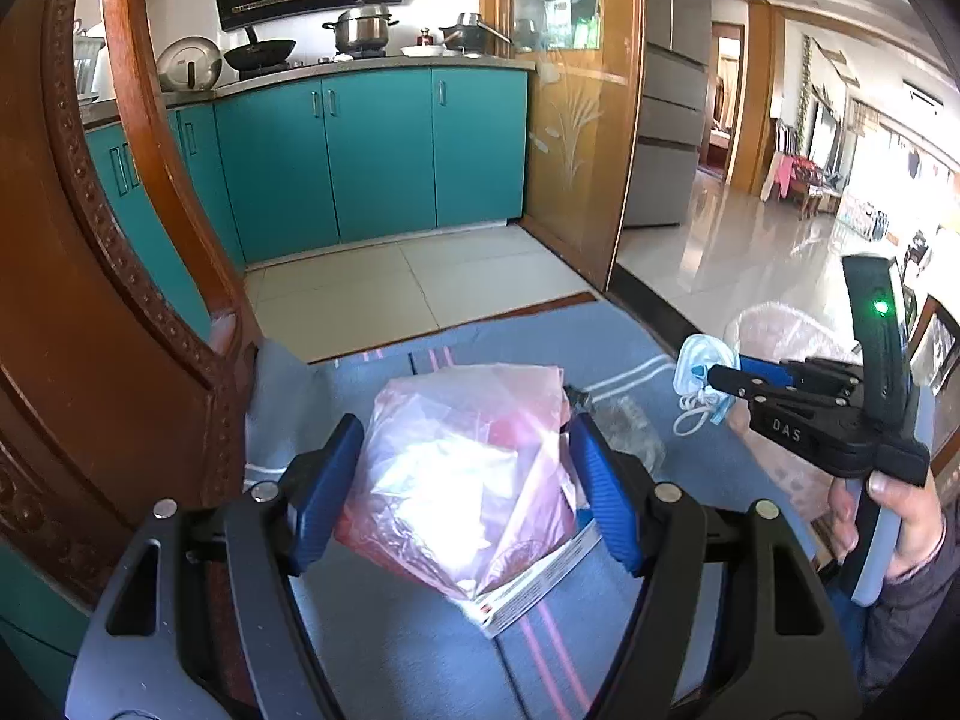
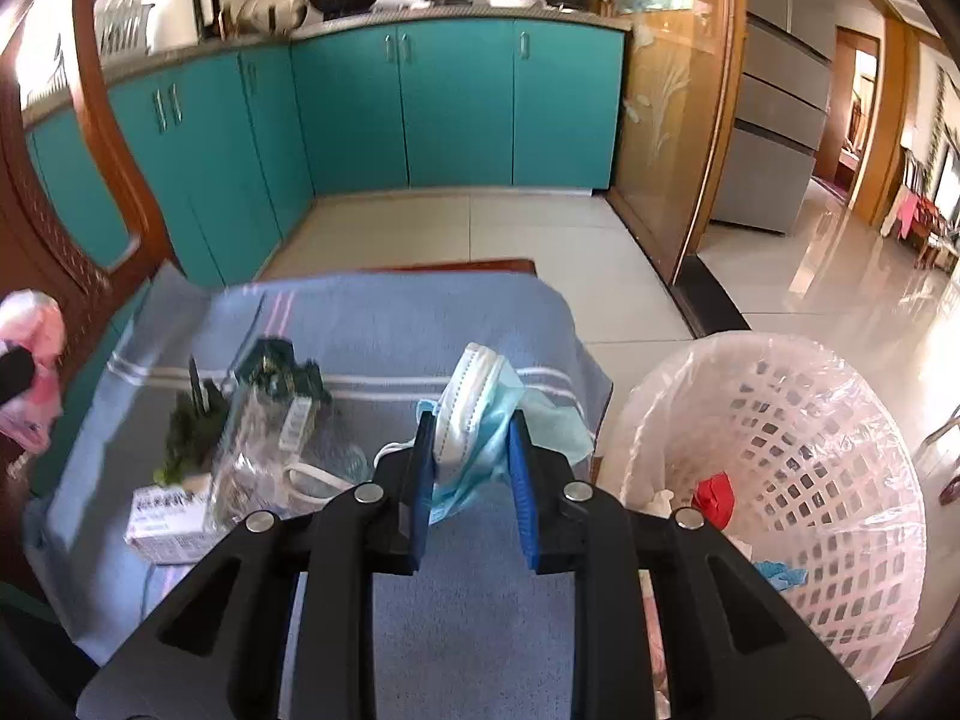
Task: Collect trash
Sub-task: 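Carry the pink bag and face mask over the white basket and open both tools, then grasp the clear plastic packet with the right tool, then grasp the green vegetable leaves with the left tool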
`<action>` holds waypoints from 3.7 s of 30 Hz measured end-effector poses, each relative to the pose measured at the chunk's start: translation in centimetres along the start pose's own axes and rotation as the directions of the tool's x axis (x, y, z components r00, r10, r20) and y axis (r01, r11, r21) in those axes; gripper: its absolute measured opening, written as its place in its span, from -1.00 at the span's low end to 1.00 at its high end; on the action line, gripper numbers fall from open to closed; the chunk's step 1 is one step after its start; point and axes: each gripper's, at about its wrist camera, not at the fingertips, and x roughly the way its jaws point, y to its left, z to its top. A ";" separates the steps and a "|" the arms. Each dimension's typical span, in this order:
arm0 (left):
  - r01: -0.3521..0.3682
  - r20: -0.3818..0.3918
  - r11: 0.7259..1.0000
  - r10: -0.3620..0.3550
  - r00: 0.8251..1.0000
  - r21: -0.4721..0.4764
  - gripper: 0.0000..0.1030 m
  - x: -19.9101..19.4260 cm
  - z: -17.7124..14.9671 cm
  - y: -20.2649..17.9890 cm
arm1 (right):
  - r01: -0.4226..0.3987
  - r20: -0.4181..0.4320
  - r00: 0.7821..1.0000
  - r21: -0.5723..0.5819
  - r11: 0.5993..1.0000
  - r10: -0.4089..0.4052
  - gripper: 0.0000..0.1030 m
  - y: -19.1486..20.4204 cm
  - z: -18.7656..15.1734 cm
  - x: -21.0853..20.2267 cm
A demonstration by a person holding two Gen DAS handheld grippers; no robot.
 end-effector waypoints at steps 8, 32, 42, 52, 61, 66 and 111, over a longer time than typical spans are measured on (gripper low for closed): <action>0.058 0.065 0.997 -0.054 0.996 -0.054 0.39 -0.5 2.2 -2.1 | -0.098 0.099 0.991 0.058 0.993 0.092 -0.53 -1.4 0.7 -2.6; 0.374 -0.110 0.925 -0.366 0.924 0.068 0.39 7.0 2.4 -22.0 | 0.182 0.104 0.966 0.370 0.911 -0.235 -0.53 -18.0 -3.7 -9.2; 0.401 -0.210 0.902 -0.366 0.907 0.162 0.69 9.8 -0.6 -26.7 | 0.169 0.060 0.974 0.451 0.876 -0.218 -0.52 -19.6 -4.4 -9.1; 0.304 -0.104 0.948 -0.294 0.950 0.097 0.77 8.2 1.3 -22.7 | 0.145 0.028 0.983 0.498 0.855 -0.184 -0.11 -19.7 -4.0 -8.1; -0.244 -0.012 0.960 0.244 0.970 -0.136 0.78 6.8 4.1 -9.8 | -0.070 0.146 0.989 0.341 0.937 0.021 0.27 -12.0 -1.5 -6.7; -0.307 -0.155 0.903 0.272 0.950 -0.300 0.79 7.0 3.3 -1.4 | -0.275 0.061 0.961 0.165 0.947 0.268 0.59 -4.2 -1.2 -3.2; -0.170 -0.467 0.932 0.001 0.884 -0.319 -0.58 15.5 -3.7 2.1 | -0.220 -0.141 0.961 0.135 0.966 0.239 0.31 1.7 -2.5 4.5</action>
